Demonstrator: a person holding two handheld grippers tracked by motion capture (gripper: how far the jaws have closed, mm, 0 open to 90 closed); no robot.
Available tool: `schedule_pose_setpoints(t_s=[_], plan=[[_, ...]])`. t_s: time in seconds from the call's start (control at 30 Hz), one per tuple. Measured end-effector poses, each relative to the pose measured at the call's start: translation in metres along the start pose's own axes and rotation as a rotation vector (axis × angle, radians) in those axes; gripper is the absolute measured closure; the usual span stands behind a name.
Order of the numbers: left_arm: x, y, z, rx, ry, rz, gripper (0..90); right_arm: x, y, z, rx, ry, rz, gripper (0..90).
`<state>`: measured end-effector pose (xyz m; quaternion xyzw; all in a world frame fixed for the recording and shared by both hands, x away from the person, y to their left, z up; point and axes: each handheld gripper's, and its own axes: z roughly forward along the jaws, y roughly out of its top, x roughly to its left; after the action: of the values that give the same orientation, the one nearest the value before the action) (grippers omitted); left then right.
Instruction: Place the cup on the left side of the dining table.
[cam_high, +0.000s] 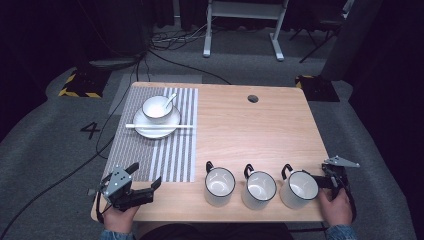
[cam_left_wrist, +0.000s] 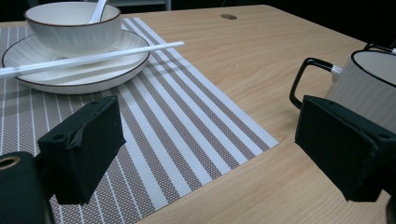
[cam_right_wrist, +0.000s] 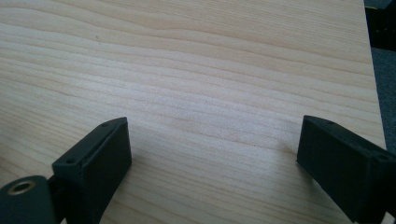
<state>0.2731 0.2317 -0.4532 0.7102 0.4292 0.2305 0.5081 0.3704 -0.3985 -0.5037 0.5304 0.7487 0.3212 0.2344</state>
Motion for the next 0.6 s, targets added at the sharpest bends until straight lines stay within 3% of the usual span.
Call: schedule_pose_setpoints(t_s=[0.27,0.6], plan=[[-0.007,0.007,0.007,0.010,-0.037,0.014,8.3,0.000,0.000,0.000,0.000,0.000,-0.001,10.2],[-0.026,0.018,0.031,0.032,-0.123,0.055,8.4,0.000,0.000,0.000,0.000,0.000,-0.001,10.2]])
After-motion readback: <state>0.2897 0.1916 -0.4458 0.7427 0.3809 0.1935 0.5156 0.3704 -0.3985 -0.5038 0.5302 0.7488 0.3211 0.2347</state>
